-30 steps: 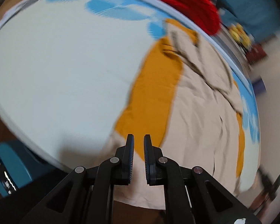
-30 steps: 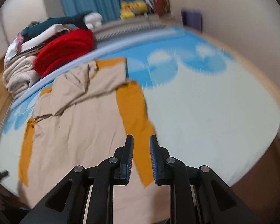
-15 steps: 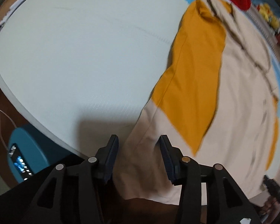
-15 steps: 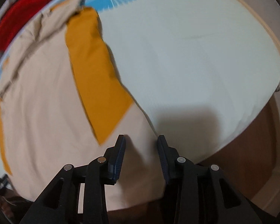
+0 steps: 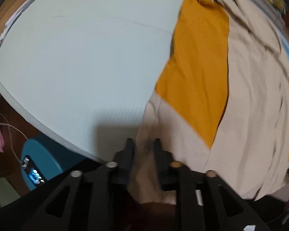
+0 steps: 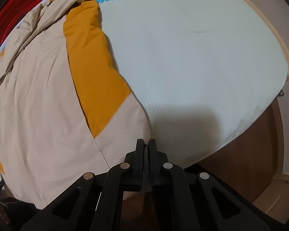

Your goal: Fold large clothes

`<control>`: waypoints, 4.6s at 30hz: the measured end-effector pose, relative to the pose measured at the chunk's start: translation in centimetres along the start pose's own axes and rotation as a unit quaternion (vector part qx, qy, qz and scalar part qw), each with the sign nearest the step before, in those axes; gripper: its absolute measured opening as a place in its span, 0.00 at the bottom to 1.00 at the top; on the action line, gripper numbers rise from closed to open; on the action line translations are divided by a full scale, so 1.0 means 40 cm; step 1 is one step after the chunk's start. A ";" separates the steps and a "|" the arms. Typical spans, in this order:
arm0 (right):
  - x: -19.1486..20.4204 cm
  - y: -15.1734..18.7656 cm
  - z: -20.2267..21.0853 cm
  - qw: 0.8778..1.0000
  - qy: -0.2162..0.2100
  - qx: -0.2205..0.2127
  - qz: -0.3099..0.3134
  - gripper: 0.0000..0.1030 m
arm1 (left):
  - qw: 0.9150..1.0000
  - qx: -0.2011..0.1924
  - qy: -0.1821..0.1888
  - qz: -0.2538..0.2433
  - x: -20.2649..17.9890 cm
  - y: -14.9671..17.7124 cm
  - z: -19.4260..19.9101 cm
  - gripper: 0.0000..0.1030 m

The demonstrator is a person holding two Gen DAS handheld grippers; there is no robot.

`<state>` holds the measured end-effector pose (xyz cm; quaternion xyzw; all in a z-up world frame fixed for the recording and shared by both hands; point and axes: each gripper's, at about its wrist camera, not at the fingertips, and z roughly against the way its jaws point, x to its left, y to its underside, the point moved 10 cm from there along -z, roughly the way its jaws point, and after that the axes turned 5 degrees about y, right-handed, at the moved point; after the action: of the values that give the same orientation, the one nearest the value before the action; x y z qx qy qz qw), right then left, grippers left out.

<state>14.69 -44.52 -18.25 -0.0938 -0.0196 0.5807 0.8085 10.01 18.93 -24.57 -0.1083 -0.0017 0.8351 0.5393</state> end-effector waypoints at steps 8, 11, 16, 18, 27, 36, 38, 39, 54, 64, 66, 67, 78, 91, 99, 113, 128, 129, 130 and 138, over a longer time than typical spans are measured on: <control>0.026 -0.008 -0.017 1.000 -0.013 0.000 0.016 0.59 | 1.000 0.003 0.016 0.007 -0.031 -0.033 -0.041 0.39; 0.016 -0.002 -0.048 0.999 0.004 0.026 0.032 0.58 | 1.000 0.001 -0.009 -0.025 -0.045 -0.029 -0.053 0.38; 0.051 0.002 -0.021 0.998 -0.013 0.011 0.062 0.11 | 0.998 0.000 -0.017 -0.052 -0.066 -0.023 -0.057 0.19; 0.063 0.000 -0.008 0.997 -0.018 0.002 0.072 0.07 | 0.998 0.000 -0.019 -0.061 -0.076 -0.021 -0.058 0.13; 0.031 0.009 -0.017 0.998 -0.007 0.011 0.064 0.19 | 0.998 0.002 -0.021 -0.056 -0.073 -0.023 -0.064 0.19; 0.075 0.008 0.004 0.994 -0.002 -0.002 0.113 0.11 | 0.996 -0.004 -0.027 -0.082 -0.085 -0.034 -0.042 0.08; 0.118 -0.013 0.006 0.993 -0.006 -0.011 0.118 0.07 | 0.996 -0.008 -0.025 -0.084 -0.090 -0.033 -0.036 0.06; 0.121 -0.015 0.015 0.993 -0.012 -0.015 0.117 0.06 | 0.996 -0.011 -0.024 -0.085 -0.093 -0.033 -0.031 0.05; 0.164 -0.051 0.281 0.976 -0.136 -0.140 0.101 0.03 | 0.980 -0.119 0.027 -0.159 -0.174 -0.034 0.205 0.02; 0.127 -0.066 0.394 0.964 -0.200 -0.165 0.063 0.03 | 0.970 -0.153 0.099 -0.158 -0.191 -0.027 0.344 0.01; 0.125 -0.057 0.417 0.961 -0.207 -0.170 0.065 0.03 | 0.969 -0.153 0.107 -0.160 -0.188 -0.031 0.356 0.01; 0.124 -0.054 0.424 0.960 -0.210 -0.171 0.066 0.03 | 0.969 -0.153 0.112 -0.159 -0.183 -0.025 0.365 0.01; 0.045 0.067 0.561 0.948 -0.234 -0.202 0.074 0.03 | 0.962 -0.150 0.127 -0.187 -0.155 0.104 0.467 0.01; 0.010 0.000 0.649 0.932 -0.249 -0.252 0.075 0.03 | 0.970 -0.128 0.163 -0.128 -0.104 -0.055 0.430 0.01; 0.144 -0.337 0.462 0.947 -0.214 -0.228 0.071 0.02 | 0.969 -0.101 0.216 -0.067 -0.184 -0.331 0.273 0.01; 0.286 -0.591 0.161 0.974 -0.164 -0.150 0.053 0.04 | 0.982 -0.057 0.178 -0.024 -0.221 -0.511 0.107 0.11; 0.224 -0.478 0.058 0.986 -0.138 -0.078 0.046 0.44 | 0.989 -0.044 0.142 0.006 -0.109 -0.415 0.079 0.40; 0.226 -0.468 0.042 0.988 -0.130 -0.067 0.056 0.44 | 0.989 -0.042 0.142 0.007 -0.111 -0.418 0.074 0.40; 0.227 -0.459 0.030 0.988 -0.125 -0.060 0.062 0.44 | 0.989 -0.039 0.142 0.011 -0.110 -0.421 0.066 0.40; 0.230 -0.435 -0.032 0.991 -0.104 -0.029 0.080 0.44 | 0.991 -0.009 0.133 0.013 -0.165 -0.441 0.003 0.41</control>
<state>34.13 -41.39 -17.18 -0.0571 -0.1131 0.6497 0.7496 28.47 20.37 -21.14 -0.2236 0.0645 0.8204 0.5224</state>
